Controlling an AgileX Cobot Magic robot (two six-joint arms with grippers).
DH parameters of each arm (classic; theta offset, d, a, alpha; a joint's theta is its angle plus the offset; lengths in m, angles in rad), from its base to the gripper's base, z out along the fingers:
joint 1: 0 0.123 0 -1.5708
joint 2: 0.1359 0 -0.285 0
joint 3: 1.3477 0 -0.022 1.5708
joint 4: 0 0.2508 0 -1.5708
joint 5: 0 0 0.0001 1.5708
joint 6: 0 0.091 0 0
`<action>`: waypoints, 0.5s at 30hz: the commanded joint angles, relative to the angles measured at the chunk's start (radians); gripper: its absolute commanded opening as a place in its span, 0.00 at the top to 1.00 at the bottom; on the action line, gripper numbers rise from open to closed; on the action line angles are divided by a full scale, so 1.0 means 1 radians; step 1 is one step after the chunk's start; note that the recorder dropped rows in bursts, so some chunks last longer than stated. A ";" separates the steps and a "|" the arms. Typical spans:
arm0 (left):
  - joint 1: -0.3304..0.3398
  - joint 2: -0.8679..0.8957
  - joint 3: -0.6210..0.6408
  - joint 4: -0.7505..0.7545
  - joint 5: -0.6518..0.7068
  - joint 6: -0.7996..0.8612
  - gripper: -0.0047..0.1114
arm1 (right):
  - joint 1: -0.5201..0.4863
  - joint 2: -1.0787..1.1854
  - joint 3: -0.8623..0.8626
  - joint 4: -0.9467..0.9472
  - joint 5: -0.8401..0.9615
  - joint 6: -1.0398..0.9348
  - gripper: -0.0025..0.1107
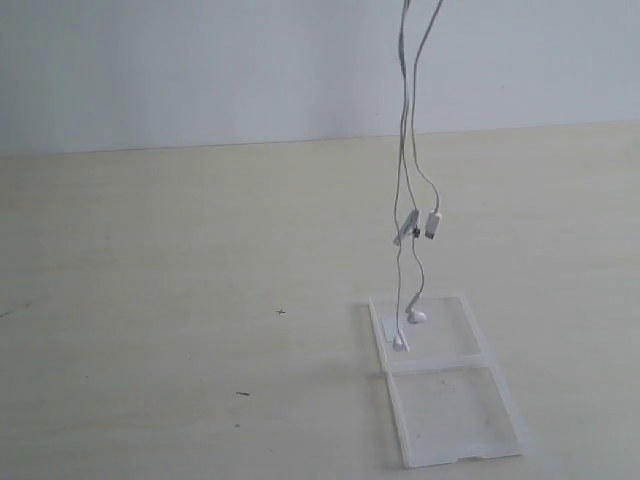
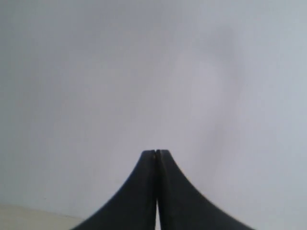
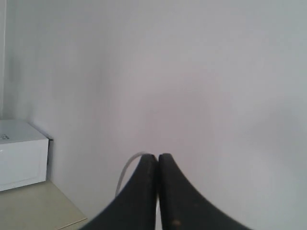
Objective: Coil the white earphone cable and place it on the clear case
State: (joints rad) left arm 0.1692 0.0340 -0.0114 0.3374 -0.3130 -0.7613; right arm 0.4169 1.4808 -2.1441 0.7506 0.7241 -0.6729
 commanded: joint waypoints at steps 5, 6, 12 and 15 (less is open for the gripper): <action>0.001 0.301 -0.153 0.756 -0.280 -0.336 0.96 | -0.005 0.009 -0.006 0.021 0.013 0.050 0.98; 0.001 0.355 -0.176 0.795 -0.295 -0.367 0.96 | -0.005 0.010 -0.006 0.021 0.015 0.050 0.98; 0.001 0.679 -0.307 0.851 -0.564 -0.394 0.96 | -0.003 0.010 -0.006 0.048 0.022 0.050 0.98; 0.001 0.828 -0.388 0.921 -0.671 -0.394 0.96 | -0.003 0.013 -0.006 0.052 0.032 0.050 0.98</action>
State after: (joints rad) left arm 0.1692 0.7483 -0.3298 1.2004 -0.8623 -1.1434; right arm 0.4169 1.4898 -2.1441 0.7884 0.7496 -0.6307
